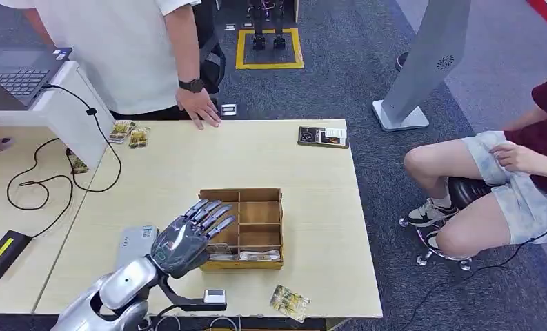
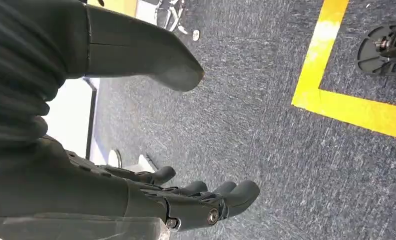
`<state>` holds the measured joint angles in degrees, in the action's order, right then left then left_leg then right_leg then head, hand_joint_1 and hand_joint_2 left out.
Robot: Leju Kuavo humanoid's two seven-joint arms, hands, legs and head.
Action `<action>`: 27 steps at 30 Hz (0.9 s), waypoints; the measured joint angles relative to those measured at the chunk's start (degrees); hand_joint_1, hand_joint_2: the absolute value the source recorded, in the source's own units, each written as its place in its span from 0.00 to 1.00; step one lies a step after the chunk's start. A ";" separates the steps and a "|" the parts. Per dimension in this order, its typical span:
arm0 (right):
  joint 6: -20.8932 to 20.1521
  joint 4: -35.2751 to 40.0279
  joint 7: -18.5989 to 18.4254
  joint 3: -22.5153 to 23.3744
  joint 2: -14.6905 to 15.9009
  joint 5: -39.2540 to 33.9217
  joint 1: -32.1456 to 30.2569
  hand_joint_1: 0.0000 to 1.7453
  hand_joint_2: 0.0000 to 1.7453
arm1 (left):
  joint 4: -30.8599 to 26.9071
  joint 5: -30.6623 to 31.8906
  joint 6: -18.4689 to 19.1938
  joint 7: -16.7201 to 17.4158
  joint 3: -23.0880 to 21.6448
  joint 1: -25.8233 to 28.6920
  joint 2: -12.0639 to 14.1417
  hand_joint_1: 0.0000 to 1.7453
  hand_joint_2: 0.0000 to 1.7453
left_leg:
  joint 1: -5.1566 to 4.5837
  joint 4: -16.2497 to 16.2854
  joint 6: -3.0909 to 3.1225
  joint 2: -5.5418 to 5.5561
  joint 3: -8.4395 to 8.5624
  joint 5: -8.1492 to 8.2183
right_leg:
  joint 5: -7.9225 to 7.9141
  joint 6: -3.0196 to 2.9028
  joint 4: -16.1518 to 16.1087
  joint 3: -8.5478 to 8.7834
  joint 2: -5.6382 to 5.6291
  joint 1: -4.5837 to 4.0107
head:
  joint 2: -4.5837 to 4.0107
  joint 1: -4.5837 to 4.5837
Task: Pass the card to the sensor for recognition and then transmit it.
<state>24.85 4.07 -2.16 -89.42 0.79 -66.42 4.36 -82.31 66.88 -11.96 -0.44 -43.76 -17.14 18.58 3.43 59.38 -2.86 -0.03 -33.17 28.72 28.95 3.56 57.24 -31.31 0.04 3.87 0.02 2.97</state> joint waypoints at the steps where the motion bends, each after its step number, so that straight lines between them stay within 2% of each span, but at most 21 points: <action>1: -0.02 0.00 0.00 0.00 0.00 0.00 0.01 0.00 1.00 | 0.00 -0.02 0.48 0.22 -0.13 -0.16 0.04 0.02 1.00 | 0.00 0.00 0.00 0.00 0.01 0.00 | 0.00 0.00 0.00 0.01 0.00 0.00 | 0.00 0.00; 2: -0.11 0.00 0.00 0.00 0.00 0.00 0.01 0.00 1.00 | 0.00 -0.02 0.79 0.24 -0.24 -0.31 0.04 0.01 1.00 | 0.00 0.00 0.00 0.00 0.01 0.00 | 0.00 0.00 0.00 0.02 0.00 0.00 | 0.00 0.00; 5: -0.15 0.00 0.00 0.00 0.00 0.02 0.02 0.00 1.00 | 0.09 0.00 2.10 0.26 -0.66 -0.86 0.07 0.06 1.00 | 0.00 0.00 0.01 0.01 0.02 -0.01 | 0.00 0.00 0.00 0.04 0.00 0.00 | 0.00 0.00; 6: -0.15 0.00 0.00 0.00 0.00 0.02 0.03 0.00 1.00 | 0.18 0.00 2.45 0.26 -0.85 -1.07 0.09 0.18 1.00 | 0.00 0.00 0.01 0.01 0.02 -0.01 | 0.00 0.00 0.00 0.05 0.01 0.00 | 0.00 0.00; 8: -0.15 0.00 0.00 0.00 0.00 0.13 0.06 0.00 1.00 | 0.28 -0.04 3.24 0.26 -0.96 -1.35 0.11 0.83 1.00 | 0.00 0.00 0.01 0.00 0.03 -0.01 | 0.00 0.00 0.00 0.04 0.00 0.00 | 0.00 0.00; 9: -0.17 0.00 0.00 0.02 0.00 0.26 0.06 0.00 1.00 | 0.33 -0.22 3.68 0.26 -1.12 -1.44 0.15 0.88 1.00 | 0.00 0.00 0.01 0.00 0.03 -0.01 | 0.00 0.00 0.00 0.04 0.00 0.00 | 0.00 0.00; 10: -0.20 0.00 -0.02 0.00 0.00 0.28 0.07 0.00 1.00 | 0.44 -0.37 4.05 0.26 -1.27 -1.54 0.35 1.00 1.00 | 0.00 0.00 0.01 0.01 0.03 -0.01 | 0.00 0.00 0.00 0.04 0.00 0.00 | 0.00 0.00; 20: -0.33 0.00 -0.11 0.00 0.00 0.44 0.26 0.00 1.00 | 0.98 -2.18 6.69 -0.06 -2.30 -1.83 1.53 1.00 1.00 | 0.00 0.00 0.01 0.00 0.03 -0.01 | 0.00 0.00 0.00 0.03 0.00 0.00 | 0.00 0.00; 27: -0.35 0.00 -0.24 0.00 0.00 1.18 0.30 0.00 1.00 | 1.01 -3.04 6.89 -0.61 -2.67 -2.12 2.05 1.00 1.00 | 0.00 0.00 0.01 0.00 0.03 -0.01 | 0.00 0.00 0.00 0.03 -0.01 0.00 | 0.00 0.00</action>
<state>24.50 4.07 -2.40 -89.42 0.79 -65.24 4.66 -81.31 63.85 -5.07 -1.05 -46.42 -19.26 20.63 3.43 59.38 -2.86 -0.03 -33.14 28.71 28.95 3.56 57.25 -31.28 0.03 3.87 0.02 2.97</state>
